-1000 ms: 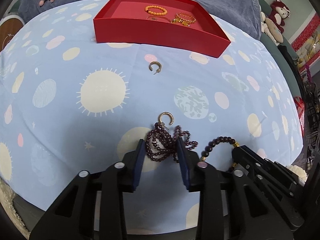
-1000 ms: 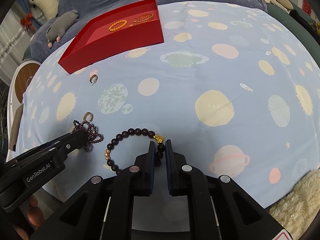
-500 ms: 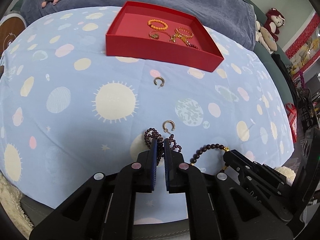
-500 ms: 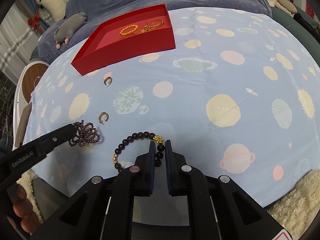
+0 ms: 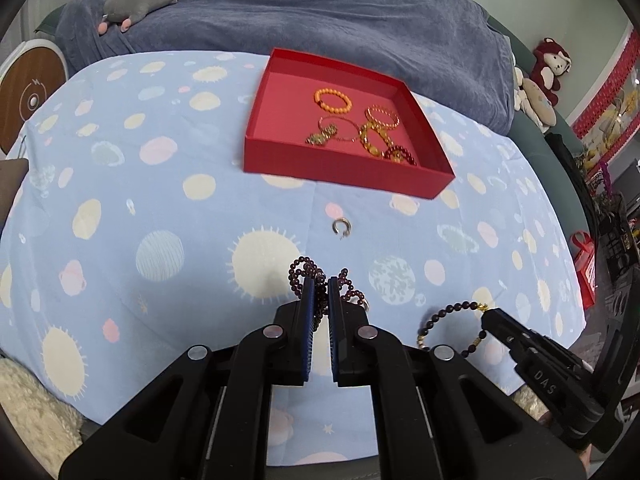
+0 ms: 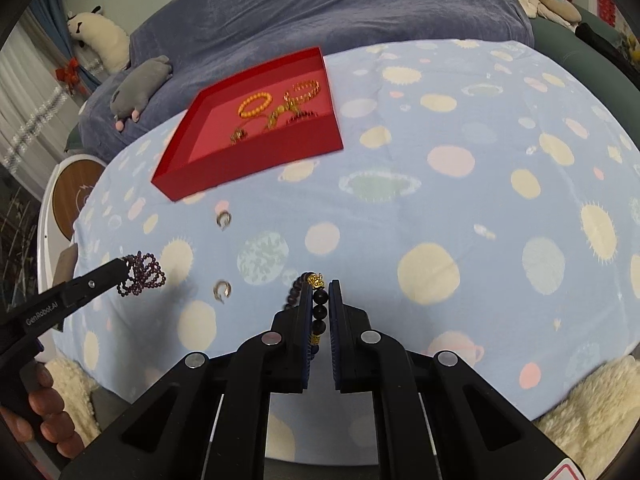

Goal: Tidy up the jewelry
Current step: 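Carry the garnet bracelet into the red box while the right gripper brings the black bracelet there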

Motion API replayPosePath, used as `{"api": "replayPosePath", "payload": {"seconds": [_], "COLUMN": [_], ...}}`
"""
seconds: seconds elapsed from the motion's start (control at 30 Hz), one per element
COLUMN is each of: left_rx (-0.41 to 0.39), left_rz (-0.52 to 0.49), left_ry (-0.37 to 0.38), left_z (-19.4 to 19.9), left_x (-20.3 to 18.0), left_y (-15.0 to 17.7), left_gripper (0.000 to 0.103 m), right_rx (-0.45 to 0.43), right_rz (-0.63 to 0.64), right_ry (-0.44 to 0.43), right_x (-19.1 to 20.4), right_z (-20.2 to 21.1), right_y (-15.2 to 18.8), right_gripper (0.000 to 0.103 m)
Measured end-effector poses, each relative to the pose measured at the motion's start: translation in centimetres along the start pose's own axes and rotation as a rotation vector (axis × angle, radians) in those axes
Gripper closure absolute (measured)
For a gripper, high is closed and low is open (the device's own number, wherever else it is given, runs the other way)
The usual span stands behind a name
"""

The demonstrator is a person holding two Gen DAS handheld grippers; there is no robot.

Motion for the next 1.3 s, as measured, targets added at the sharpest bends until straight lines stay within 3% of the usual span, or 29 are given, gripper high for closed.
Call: {"api": "replayPosePath", "payload": {"seconds": [0.43, 0.7, 1.0, 1.3], "left_rx": [-0.056, -0.083, -0.064, -0.033], "left_rz": [0.001, -0.006, -0.015, -0.022], "left_ry": [-0.018, -0.033, -0.051, -0.063], "left_z": [-1.7, -3.9, -6.9, -9.1], "left_x": [2.2, 3.0, 3.5, 4.0], "left_y": [-7.8, -13.3, -15.6, -15.7], "left_gripper": [0.096, 0.097, 0.097, 0.097], "right_rx": [-0.106, -0.125, -0.100, -0.062], "right_rz": [0.077, 0.123, 0.147, 0.136], "right_ry": [-0.074, -0.107, -0.128, -0.101], "right_x": [6.4, 10.6, 13.3, 13.0], "right_z": [-0.6, -3.0, -6.1, -9.0], "right_y": [-9.8, -14.2, -15.4, -15.3], "right_gripper": [0.096, 0.096, 0.101, 0.101]}}
Point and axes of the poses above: each gripper's, at about its wrist camera, not at the fingertips, and z roughly against the way its jaws point, x to its left, y to its underside, the point moved 7 cm from there along -z, roughly the way its jaws point, and after that the axes turned 12 degrees about -z, right-handed, at the moved point
